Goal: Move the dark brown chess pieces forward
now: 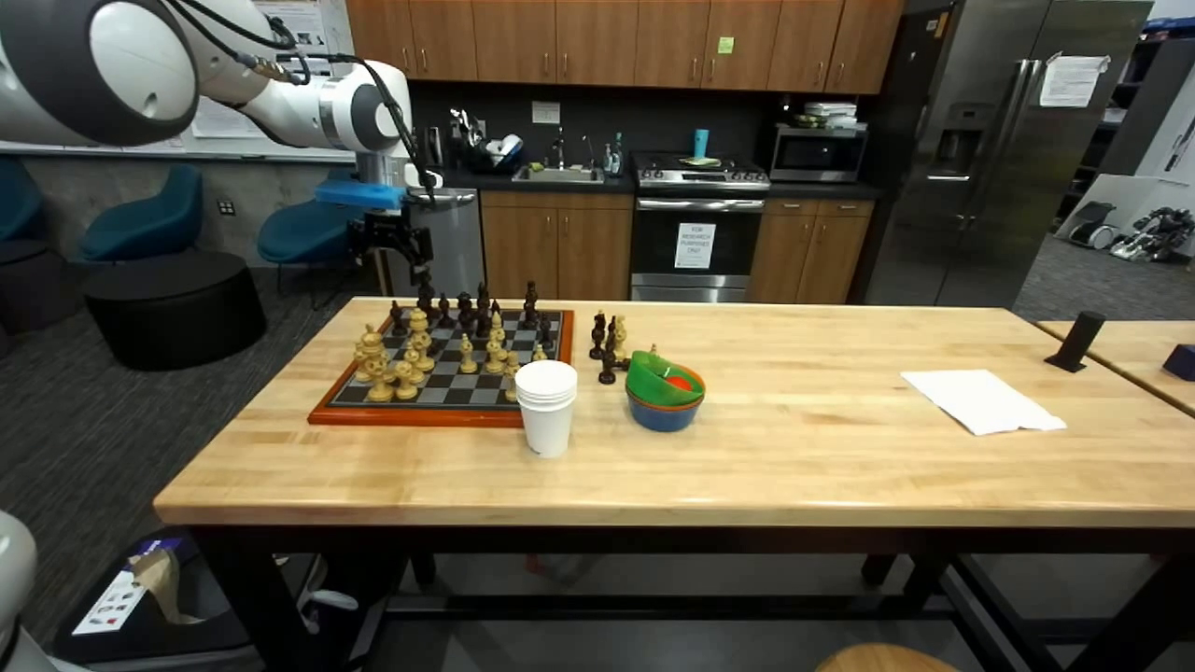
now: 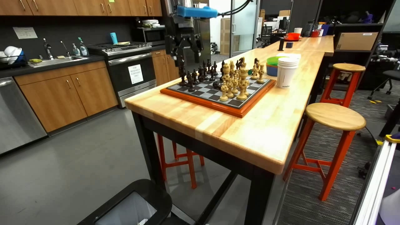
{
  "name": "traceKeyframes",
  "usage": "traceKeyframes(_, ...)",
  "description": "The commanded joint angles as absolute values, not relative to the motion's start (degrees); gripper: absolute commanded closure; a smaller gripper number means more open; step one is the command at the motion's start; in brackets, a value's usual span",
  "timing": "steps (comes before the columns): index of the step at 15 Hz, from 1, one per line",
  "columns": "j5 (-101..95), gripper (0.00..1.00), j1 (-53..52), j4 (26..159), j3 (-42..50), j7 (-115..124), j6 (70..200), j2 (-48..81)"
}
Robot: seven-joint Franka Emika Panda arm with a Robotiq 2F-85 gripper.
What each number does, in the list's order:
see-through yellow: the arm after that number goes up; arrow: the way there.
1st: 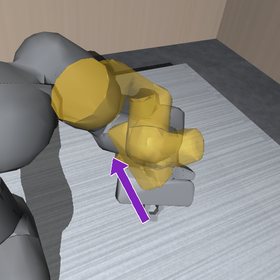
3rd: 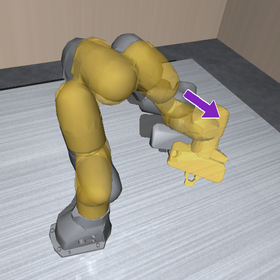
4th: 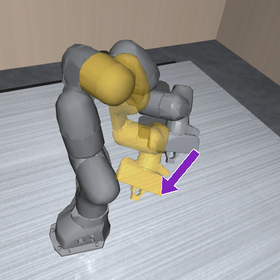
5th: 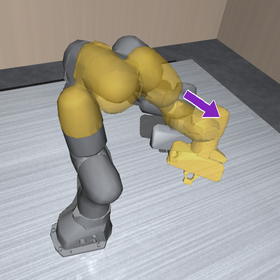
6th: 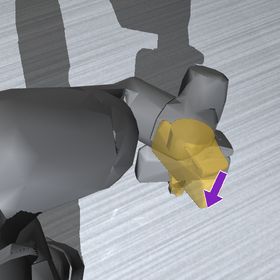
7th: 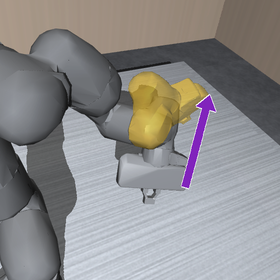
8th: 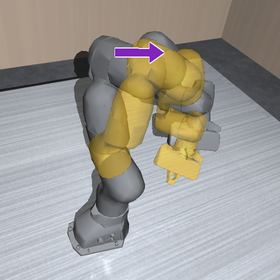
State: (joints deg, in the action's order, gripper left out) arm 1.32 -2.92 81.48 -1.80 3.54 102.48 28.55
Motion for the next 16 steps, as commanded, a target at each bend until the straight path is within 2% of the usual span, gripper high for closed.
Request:
traceKeyframes(1, 2.5, 0.00, -3.0, 82.2, -1.5, 6.3, 104.2, 29.3)
traceKeyframes(16, 1.7, 0.00, -3.4, 81.3, -0.8, 9.6, 108.8, 34.5)
